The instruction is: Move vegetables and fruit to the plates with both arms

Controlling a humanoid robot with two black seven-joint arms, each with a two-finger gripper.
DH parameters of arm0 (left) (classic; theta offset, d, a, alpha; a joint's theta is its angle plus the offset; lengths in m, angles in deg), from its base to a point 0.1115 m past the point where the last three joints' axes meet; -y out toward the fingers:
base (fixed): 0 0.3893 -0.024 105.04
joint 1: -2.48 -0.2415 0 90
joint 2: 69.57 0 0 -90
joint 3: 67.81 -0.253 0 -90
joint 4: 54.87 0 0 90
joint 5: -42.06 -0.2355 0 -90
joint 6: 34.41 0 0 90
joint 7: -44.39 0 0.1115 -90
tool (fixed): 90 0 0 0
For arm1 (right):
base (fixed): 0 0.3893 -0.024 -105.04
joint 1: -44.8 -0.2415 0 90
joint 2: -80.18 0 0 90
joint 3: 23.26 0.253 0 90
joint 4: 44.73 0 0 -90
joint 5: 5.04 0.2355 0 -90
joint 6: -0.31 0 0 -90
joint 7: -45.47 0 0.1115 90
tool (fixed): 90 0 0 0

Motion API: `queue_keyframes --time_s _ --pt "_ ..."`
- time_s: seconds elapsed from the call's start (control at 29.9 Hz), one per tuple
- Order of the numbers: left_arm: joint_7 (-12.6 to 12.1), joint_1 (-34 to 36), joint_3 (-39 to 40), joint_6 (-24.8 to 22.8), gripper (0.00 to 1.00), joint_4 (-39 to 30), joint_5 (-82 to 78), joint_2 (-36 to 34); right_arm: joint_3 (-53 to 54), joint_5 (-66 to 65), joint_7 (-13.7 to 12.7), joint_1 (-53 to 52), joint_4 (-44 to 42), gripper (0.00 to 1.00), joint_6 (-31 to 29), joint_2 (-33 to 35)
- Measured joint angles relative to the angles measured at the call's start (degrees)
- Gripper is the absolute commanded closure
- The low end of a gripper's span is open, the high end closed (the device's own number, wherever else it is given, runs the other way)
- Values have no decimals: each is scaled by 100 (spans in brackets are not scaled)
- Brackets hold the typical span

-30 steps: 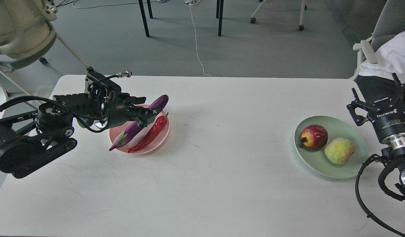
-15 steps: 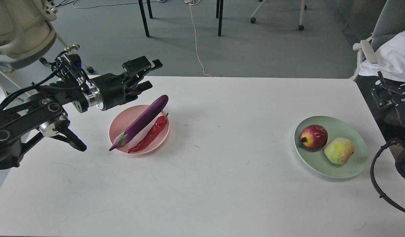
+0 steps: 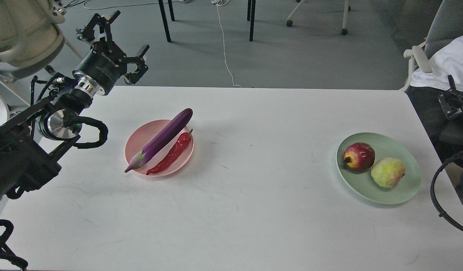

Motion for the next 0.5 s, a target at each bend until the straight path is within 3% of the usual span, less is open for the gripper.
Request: queue_keyframes --time_s 0.17,0.5 --pt "0 -253 464 -51 2 47 276 101 -114 -2 -26 -124 -39 0 0 -113" --pt "-1 -192 552 -18 2 306 297 97 -178 2 -45 -285 -32 0 0 -125"
